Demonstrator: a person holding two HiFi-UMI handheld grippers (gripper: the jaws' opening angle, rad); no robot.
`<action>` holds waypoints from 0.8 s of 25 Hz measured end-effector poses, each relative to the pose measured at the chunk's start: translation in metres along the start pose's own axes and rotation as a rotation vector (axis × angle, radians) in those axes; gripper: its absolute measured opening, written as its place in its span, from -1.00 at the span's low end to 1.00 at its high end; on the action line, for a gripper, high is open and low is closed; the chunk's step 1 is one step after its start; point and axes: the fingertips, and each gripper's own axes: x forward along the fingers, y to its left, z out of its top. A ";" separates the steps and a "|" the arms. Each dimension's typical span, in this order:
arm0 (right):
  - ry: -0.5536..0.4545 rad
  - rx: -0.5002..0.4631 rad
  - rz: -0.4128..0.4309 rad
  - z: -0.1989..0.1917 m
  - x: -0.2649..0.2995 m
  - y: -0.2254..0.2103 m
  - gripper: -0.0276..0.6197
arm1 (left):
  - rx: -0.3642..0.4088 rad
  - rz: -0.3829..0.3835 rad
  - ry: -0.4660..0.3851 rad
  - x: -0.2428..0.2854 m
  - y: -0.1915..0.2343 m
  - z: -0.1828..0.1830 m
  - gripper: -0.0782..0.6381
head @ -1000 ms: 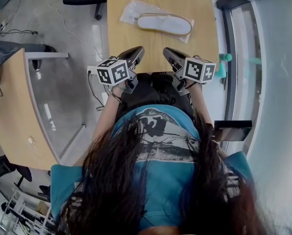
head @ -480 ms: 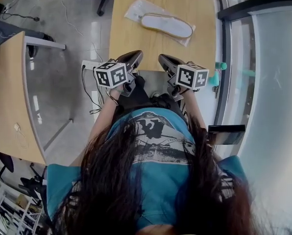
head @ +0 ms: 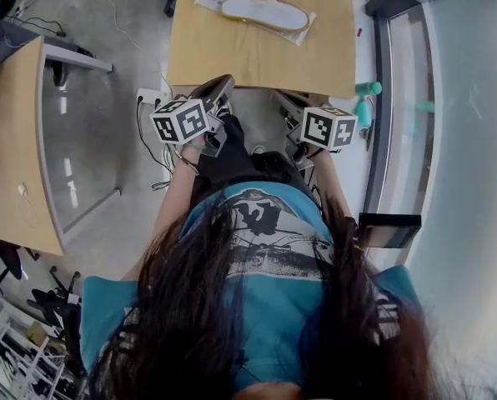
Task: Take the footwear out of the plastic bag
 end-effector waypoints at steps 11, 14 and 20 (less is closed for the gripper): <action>-0.030 -0.023 0.059 -0.051 -0.092 0.001 -0.87 | -0.022 0.040 -0.078 -0.042 -0.077 -0.078 -0.77; -0.041 -0.021 0.070 -0.049 -0.093 0.003 -0.87 | 0.011 0.053 -0.075 -0.045 -0.081 -0.075 -0.77; -0.070 -0.024 0.086 -0.043 -0.098 0.012 -0.87 | 0.040 0.050 -0.077 -0.047 -0.091 -0.067 -0.77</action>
